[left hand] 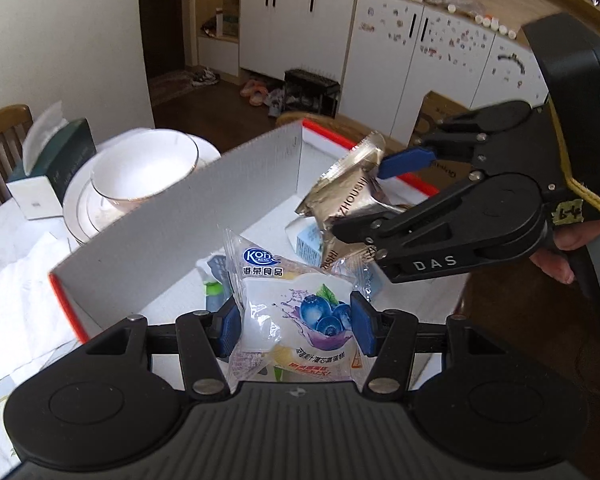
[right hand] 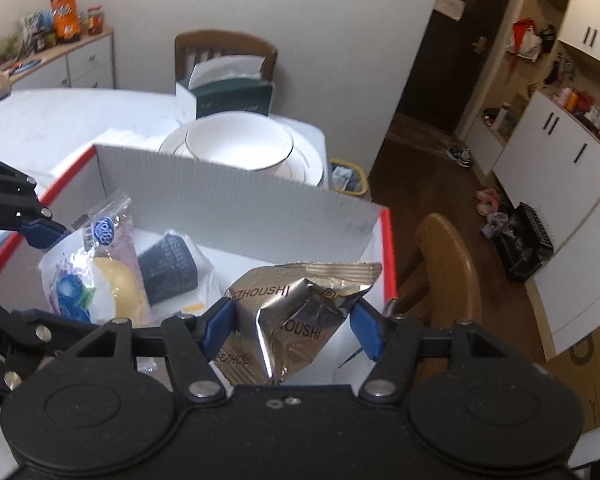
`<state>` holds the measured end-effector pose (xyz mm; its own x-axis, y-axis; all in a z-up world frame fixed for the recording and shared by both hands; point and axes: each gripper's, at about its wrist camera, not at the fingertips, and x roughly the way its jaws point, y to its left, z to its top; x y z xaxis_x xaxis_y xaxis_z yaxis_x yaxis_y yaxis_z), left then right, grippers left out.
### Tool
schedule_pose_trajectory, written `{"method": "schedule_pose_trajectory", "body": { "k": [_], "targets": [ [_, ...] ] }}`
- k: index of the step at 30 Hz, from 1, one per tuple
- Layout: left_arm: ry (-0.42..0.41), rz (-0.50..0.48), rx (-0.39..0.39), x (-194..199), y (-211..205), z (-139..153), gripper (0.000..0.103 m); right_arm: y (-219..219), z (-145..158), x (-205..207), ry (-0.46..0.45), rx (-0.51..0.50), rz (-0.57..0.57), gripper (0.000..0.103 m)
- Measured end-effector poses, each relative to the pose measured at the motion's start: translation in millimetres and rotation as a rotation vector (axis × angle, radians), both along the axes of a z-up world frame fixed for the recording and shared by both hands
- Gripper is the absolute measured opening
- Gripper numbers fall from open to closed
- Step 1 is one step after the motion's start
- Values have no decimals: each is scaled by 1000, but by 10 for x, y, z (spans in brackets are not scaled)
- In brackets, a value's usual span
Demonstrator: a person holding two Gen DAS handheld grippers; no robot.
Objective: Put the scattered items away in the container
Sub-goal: 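Lower both packets into the red box and open both grippers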
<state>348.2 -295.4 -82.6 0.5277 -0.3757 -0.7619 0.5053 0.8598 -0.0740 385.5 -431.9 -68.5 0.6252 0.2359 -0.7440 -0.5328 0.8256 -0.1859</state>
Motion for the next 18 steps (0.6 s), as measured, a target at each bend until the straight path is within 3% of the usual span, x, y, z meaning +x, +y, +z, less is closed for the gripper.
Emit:
{"method": "schedule_pose_trajectory", "body": {
  "k": [6, 18],
  "targets": [
    [30, -7, 34, 93, -90, -155, 54, 147, -187, 116, 3, -80, 63, 63],
    [115, 4, 49, 246, -145, -391, 54, 329, -341, 297, 37, -116, 143, 63]
  ]
}}
